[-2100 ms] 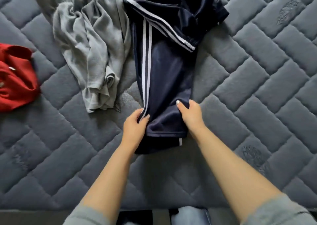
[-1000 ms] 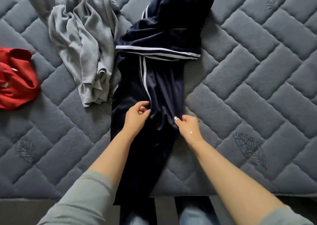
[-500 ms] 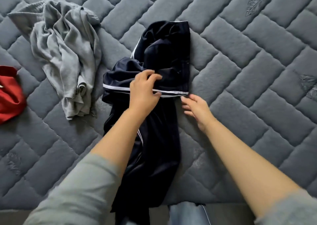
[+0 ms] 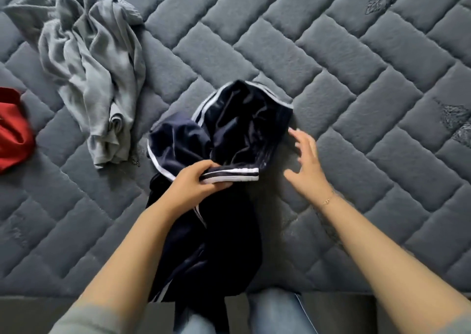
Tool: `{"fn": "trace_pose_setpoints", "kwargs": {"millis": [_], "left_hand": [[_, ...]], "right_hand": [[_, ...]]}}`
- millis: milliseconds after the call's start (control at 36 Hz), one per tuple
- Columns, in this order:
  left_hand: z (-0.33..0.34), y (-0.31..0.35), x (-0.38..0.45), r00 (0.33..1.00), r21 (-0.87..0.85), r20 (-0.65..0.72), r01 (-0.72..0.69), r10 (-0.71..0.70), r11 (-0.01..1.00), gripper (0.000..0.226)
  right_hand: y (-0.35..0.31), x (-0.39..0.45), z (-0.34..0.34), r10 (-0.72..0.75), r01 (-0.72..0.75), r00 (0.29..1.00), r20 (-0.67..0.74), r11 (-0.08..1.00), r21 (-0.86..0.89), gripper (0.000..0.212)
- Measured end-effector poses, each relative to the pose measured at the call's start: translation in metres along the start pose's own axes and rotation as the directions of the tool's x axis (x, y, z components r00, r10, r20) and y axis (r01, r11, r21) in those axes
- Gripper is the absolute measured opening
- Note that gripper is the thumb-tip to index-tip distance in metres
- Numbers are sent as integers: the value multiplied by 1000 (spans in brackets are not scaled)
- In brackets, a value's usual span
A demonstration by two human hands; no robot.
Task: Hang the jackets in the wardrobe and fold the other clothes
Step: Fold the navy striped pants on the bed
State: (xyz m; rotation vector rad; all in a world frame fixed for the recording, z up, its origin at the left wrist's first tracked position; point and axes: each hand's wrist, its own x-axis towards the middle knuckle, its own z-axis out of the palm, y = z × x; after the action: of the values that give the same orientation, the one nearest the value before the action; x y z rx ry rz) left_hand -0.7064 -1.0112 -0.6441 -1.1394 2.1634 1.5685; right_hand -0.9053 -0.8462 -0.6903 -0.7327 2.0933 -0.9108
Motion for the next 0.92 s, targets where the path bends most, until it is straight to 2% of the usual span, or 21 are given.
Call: {"fn": "trace_pose_setpoints", "kwargs": {"millis": [56, 83, 139, 194, 250, 306, 333, 361, 417, 500, 583, 694, 806, 861, 917], "left_hand": [[-1, 6, -17, 999, -90, -29, 23, -26, 996, 18], [-3, 10, -23, 998, -122, -52, 16, -23, 992, 16], [-7, 23, -32, 994, -207, -110, -17, -6, 978, 8], [-13, 39, -41, 983, -338, -183, -35, -29, 941, 10], [-23, 56, -52, 969, -530, -229, -43, -94, 847, 22], [-36, 67, -62, 961, -695, -231, -54, -152, 717, 33], [-45, 73, -67, 960, -745, -227, -64, -162, 664, 38], [-54, 78, -73, 961, -779, -223, -75, -163, 622, 40], [-72, 88, -85, 967, -831, -215, -106, -140, 545, 39], [-98, 105, -105, 967, -858, -237, -162, -96, 487, 42], [-124, 129, -127, 949, -839, -300, -217, -92, 499, 45], [-156, 162, -160, 929, -787, -370, -310, -7, 534, 29], [-185, 204, -193, 918, -744, -388, -365, 84, 559, 34], [-197, 231, -206, 910, -708, -384, -400, 159, 582, 22], [-206, 261, -220, 894, -681, -363, -448, 263, 579, 10]], "right_hand": [[-3, -1, -8, -230, 254, 966, 119, 931, -261, 96], [-9, -1, -9, -276, 324, 943, 185, 888, -326, 99], [-25, 4, -10, -309, 397, 908, 284, 852, -343, 96], [-45, 6, -12, -296, 428, 879, 374, 836, -344, 80], [-66, 4, -12, -248, 403, 857, 452, 868, -288, 59], [-94, -2, -6, -154, 236, 849, 506, 966, -102, 47], [-110, -9, -4, -90, 104, 853, 515, 995, 1, 41], [-125, -19, -3, -52, 20, 857, 513, 998, 67, 34], [-145, -43, -9, -33, -2, 883, 468, 997, 74, 23], [-169, -89, -20, -72, 67, 897, 436, 997, 26, 42], [-194, -117, -28, -82, 74, 920, 383, 997, 36, 21], [-237, -141, -59, -63, 63, 965, 253, 998, 10, 22], [-289, -171, -125, -52, 61, 984, 168, 997, -49, 12], [-315, -194, -160, -47, 55, 986, 157, 998, -44, 16], [-338, -223, -191, -49, 49, 991, 123, 999, -1, 10]]}}
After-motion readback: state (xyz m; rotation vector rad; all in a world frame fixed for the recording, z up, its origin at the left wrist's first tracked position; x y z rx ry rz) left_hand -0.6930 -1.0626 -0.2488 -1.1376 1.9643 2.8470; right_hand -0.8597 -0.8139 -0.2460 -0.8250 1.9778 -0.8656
